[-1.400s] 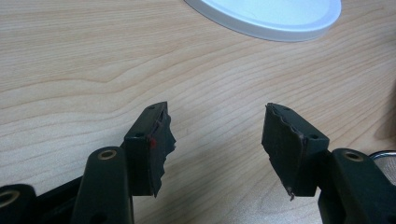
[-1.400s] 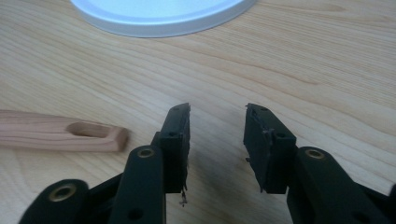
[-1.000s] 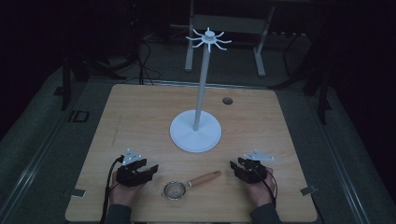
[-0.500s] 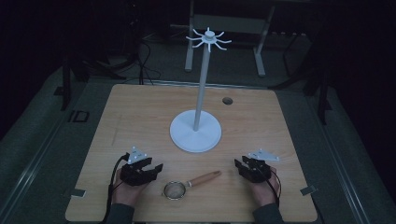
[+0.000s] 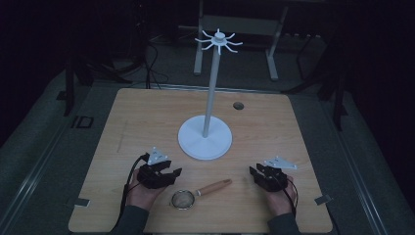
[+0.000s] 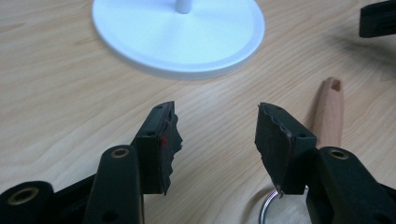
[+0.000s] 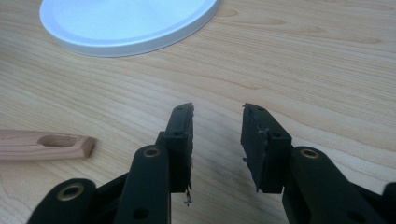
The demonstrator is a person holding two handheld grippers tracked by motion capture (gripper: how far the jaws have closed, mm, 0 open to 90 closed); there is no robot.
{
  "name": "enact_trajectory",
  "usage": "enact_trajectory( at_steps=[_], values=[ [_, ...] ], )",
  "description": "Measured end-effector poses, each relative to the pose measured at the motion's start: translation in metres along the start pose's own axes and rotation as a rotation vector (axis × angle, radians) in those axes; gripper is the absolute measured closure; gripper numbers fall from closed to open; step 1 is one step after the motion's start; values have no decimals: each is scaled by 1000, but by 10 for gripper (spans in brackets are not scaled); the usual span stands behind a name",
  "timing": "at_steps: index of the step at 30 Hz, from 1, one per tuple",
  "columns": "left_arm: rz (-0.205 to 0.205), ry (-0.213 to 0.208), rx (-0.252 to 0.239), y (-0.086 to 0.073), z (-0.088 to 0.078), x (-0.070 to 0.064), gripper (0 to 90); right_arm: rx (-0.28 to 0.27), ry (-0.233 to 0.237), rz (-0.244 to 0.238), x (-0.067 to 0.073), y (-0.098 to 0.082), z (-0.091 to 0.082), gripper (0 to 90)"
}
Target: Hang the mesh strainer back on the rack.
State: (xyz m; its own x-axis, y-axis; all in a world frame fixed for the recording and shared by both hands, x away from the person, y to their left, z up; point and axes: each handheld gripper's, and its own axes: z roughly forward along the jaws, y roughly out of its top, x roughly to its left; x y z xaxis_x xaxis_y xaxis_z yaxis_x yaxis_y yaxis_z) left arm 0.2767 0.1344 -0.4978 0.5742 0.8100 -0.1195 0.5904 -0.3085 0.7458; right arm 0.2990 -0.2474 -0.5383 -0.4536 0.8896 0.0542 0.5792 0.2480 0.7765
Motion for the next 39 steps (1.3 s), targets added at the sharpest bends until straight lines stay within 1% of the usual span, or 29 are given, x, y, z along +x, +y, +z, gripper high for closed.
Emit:
enact_trajectory(
  at_steps=[3,6,9,13,20,26,27,28,32,33,34,37,39],
  values=[
    [32,-7,16,8,3,-6,500,-3,3,-2,-1,0,0,636],
    [70,-27,34,15,7,-11,510,-3,2,1,-2,0,0,630],
    [108,-48,56,21,10,-15,517,-7,3,2,-3,0,0,620],
    [150,-61,84,26,13,-19,521,-11,6,4,-3,0,1,615],
    [180,-88,120,32,17,-24,524,-5,9,2,-3,-1,2,596],
    [223,-101,156,38,21,-31,526,-8,11,2,-5,-1,2,589],
    [223,-101,156,38,21,-31,526,-8,11,2,-5,-1,2,589],
    [235,-106,166,40,23,-33,526,-6,10,1,-5,-1,2,587],
    [263,-114,187,43,26,-37,529,-9,7,3,-7,-1,1,578],
    [263,-114,187,43,26,-37,531,-9,7,3,-7,-1,1,578],
    [270,-123,196,44,28,-39,531,-10,7,3,-8,-1,1,575],
    [290,-129,218,45,31,-42,541,-14,5,4,-9,-1,0,569],
    [296,-141,229,45,33,-44,542,-16,4,3,-9,0,-1,568]
  ],
)
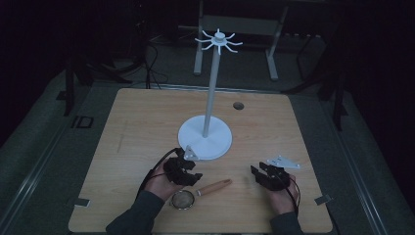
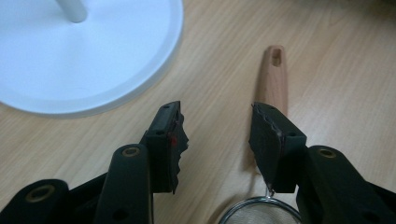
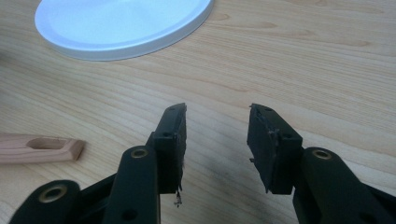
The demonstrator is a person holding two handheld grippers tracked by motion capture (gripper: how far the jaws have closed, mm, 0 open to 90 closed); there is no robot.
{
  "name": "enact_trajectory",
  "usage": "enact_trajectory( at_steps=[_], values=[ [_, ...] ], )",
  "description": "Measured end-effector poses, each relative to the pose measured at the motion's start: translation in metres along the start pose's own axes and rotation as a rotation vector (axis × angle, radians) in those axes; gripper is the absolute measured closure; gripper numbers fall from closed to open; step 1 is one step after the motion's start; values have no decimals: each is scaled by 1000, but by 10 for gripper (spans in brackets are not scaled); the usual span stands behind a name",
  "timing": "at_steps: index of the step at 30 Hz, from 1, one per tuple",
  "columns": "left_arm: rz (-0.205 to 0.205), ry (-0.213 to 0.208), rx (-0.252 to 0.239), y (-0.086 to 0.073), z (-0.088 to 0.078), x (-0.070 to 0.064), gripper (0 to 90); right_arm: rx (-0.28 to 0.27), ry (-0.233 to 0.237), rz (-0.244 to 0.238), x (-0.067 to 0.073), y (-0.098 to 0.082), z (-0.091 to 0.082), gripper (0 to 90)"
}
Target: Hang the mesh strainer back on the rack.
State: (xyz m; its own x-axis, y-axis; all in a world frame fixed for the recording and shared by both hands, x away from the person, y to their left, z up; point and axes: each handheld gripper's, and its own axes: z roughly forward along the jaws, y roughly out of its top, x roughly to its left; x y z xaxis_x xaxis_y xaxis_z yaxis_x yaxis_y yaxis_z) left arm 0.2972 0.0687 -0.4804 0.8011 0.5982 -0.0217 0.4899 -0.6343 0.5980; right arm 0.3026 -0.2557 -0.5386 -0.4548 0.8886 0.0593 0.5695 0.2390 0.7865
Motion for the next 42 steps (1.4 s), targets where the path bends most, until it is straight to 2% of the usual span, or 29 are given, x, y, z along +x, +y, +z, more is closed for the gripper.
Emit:
enact_trajectory(
  at_steps=[15,23,29,35,42],
  values=[
    [70,-46,82,13,15,-12,540,-11,-9,2,-4,1,-4,556],
    [119,-76,159,16,26,-19,542,-9,-8,-3,-3,1,-3,552],
    [130,-90,202,16,33,-25,553,-10,-8,-3,-3,1,-3,550],
    [144,-80,259,15,41,-28,578,-9,-10,-4,-3,0,-3,545],
    [137,-90,330,12,51,-30,618,-6,-11,-5,-3,0,-2,543]
  ],
)
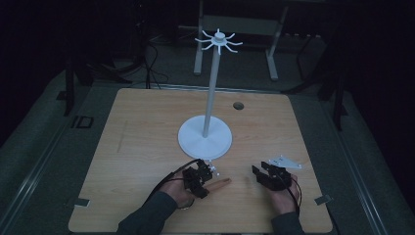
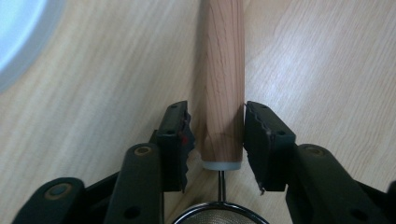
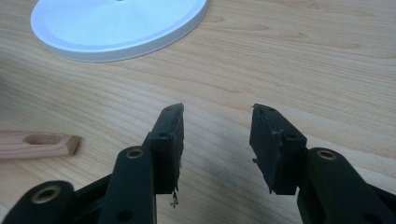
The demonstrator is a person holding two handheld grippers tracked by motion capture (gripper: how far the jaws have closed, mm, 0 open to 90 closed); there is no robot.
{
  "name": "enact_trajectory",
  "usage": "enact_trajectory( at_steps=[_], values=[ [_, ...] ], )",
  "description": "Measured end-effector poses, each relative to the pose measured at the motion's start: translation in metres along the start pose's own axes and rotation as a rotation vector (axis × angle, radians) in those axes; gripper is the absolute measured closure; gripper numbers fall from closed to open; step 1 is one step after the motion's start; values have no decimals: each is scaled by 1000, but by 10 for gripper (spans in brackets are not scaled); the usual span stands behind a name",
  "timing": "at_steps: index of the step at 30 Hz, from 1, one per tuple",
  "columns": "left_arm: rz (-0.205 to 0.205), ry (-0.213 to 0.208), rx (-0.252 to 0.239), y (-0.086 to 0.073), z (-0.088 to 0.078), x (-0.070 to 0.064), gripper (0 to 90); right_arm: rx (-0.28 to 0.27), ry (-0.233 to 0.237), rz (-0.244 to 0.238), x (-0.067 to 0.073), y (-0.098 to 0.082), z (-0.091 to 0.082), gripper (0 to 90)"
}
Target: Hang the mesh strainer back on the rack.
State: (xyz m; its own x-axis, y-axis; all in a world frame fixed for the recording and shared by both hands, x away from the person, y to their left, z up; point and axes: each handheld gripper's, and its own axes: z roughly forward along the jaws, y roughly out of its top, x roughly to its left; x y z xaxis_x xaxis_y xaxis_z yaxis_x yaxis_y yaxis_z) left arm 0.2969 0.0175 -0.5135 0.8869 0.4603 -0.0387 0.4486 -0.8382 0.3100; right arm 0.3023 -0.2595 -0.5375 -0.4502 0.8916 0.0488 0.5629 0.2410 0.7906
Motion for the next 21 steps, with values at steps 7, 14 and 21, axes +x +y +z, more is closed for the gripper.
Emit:
enact_trajectory(
  at_steps=[7,14,21],
  values=[
    [-33,-5,42,-2,5,4,658,1,-1,1,0,0,1,542],
    [-42,-3,60,-1,7,4,676,6,-2,-2,1,-1,1,540],
    [-62,23,56,-2,6,6,690,5,-3,-1,1,-1,1,540]
  ],
)
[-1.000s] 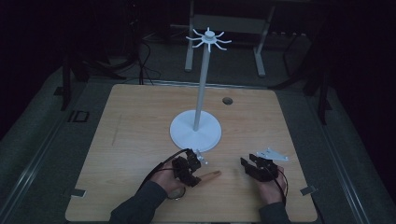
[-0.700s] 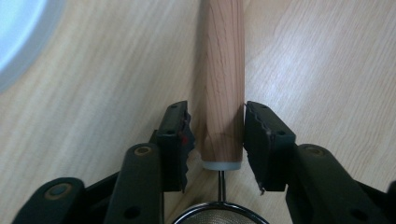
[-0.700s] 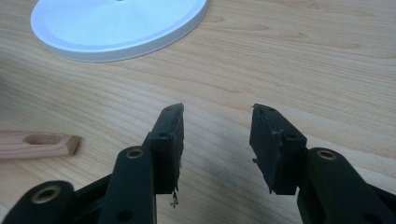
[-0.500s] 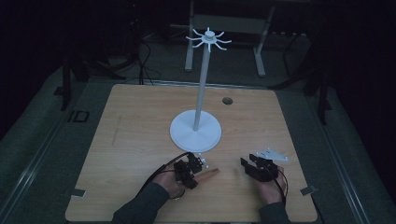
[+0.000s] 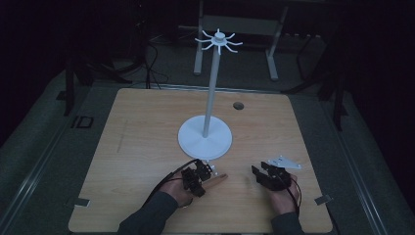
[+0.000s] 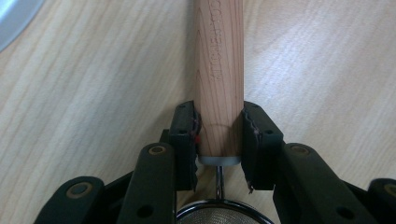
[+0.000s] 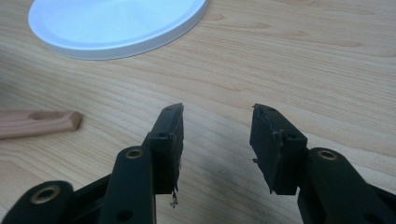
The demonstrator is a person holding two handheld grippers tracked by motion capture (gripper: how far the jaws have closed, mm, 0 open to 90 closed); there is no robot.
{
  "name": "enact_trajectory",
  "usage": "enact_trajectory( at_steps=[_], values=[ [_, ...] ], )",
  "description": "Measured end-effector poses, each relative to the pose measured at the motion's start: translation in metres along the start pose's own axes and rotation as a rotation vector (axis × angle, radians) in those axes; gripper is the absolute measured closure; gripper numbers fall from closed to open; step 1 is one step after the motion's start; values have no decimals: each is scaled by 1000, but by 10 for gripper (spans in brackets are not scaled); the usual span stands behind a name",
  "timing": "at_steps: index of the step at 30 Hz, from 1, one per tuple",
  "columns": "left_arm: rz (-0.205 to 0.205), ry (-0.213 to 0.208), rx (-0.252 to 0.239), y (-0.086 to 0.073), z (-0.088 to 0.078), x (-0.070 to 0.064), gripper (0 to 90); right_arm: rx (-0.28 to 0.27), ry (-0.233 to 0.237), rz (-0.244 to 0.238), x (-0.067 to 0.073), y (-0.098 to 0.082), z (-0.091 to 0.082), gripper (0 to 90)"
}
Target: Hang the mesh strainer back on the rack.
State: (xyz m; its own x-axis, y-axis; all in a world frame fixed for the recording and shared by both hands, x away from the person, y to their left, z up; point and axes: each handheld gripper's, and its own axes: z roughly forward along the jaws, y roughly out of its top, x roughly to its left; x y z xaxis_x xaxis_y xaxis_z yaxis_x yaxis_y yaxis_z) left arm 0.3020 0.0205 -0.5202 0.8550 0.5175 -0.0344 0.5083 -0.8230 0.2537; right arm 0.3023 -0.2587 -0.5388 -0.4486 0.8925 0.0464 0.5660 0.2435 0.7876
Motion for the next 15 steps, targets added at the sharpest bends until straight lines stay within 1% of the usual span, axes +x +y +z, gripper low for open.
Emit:
enact_trajectory(
  at_steps=[5,8,13,14,15],
  values=[
    [-17,20,-31,-2,-5,1,690,-1,-3,5,-1,-1,1,539],
    [-32,29,-65,-3,-10,2,690,2,-4,6,-1,-1,1,539],
    [-46,51,-123,-6,-20,5,690,1,-4,4,-1,-1,1,538],
    [-57,54,-140,-6,-22,5,691,1,-4,5,-1,-1,1,537],
    [-57,54,-140,-6,-22,5,691,1,-4,5,-1,-1,1,537]
  ],
)
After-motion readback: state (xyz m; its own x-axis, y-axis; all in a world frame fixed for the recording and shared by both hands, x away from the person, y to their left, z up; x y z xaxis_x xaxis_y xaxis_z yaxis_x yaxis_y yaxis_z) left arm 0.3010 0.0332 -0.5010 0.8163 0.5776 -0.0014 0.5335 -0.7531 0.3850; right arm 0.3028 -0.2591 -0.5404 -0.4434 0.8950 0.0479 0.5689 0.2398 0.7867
